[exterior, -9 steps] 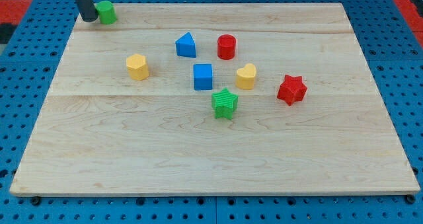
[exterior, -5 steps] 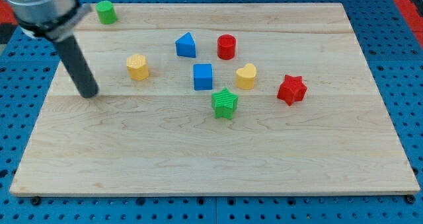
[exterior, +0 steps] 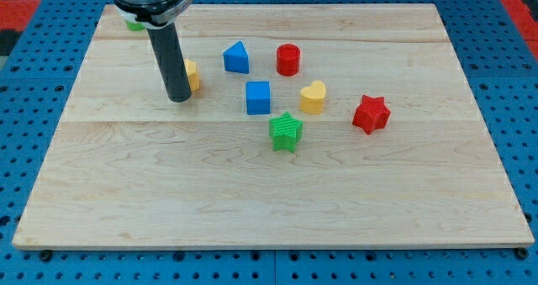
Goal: Push yellow hexagon to top center
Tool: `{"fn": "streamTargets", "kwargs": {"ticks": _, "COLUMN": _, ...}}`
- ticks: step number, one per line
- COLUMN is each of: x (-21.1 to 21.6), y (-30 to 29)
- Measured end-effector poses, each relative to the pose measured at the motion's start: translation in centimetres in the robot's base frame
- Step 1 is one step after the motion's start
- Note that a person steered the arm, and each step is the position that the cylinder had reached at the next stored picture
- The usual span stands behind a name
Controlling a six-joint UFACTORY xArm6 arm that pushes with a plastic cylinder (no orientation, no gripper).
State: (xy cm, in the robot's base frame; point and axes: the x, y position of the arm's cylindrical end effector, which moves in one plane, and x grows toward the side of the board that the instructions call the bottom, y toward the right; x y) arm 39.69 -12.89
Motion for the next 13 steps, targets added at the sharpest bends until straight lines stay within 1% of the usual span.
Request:
{"fn": "streamTargets", "kwargs": {"ticks": 3, "x": -7.2, "y": 0.0}}
{"fn": "streamTargets", "kwargs": {"ticks": 7, "x": -13.2, "y": -2.2}}
{"fn": "streamTargets", "kwargs": {"ticks": 8, "x": -13.8, "y": -1.1}}
{"fn": "streamTargets", "kwargs": {"ticks": 10, "x": -13.9, "y": 4.7}}
{"fn": "streamTargets", "kwargs": {"ticks": 11, "x": -14.4, "y": 6.4}}
{"fn": "streamTargets", "kwargs": {"ticks": 13, "x": -14.7, "y": 7.4}}
